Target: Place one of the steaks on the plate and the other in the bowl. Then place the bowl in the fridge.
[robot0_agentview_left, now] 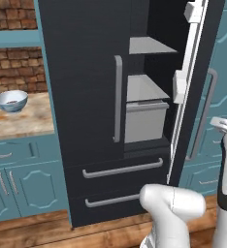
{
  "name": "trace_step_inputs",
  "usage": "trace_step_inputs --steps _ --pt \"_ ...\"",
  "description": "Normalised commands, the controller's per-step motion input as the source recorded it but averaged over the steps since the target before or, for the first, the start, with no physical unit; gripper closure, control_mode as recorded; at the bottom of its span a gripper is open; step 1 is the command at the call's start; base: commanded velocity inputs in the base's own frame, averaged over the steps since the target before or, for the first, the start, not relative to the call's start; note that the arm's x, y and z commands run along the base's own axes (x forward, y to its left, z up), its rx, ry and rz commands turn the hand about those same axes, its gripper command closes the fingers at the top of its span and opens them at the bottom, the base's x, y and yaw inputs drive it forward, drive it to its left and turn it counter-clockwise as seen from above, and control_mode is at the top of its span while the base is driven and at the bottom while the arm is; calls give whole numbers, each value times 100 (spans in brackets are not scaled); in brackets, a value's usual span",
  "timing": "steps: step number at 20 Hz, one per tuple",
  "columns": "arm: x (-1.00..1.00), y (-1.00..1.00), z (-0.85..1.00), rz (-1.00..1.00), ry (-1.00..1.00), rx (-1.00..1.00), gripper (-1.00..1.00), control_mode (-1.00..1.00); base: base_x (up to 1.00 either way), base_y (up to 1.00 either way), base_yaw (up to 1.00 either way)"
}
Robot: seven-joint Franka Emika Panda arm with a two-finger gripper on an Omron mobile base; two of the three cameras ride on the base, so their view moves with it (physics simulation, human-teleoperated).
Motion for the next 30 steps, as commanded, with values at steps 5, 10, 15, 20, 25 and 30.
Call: trace_step_inputs --steps 5,10,15,20,25,30 --pt "25 100 5 -21 -37 -27 100 -100 0 0 0" --pt "71 96 0 -22 -9 -37 100 -100 0 0 0" --pt "68 29 -4 -10 5 -5 100 -100 0 0 0" --pt "67 -12 -11 -3 0 0 100 -100 0 0 0" --pt "73 -36 -10 -5 8 0 100 -100 0 0 0" --pt "62 -47 -12 -6 9 0 100 -100 0 0 0"
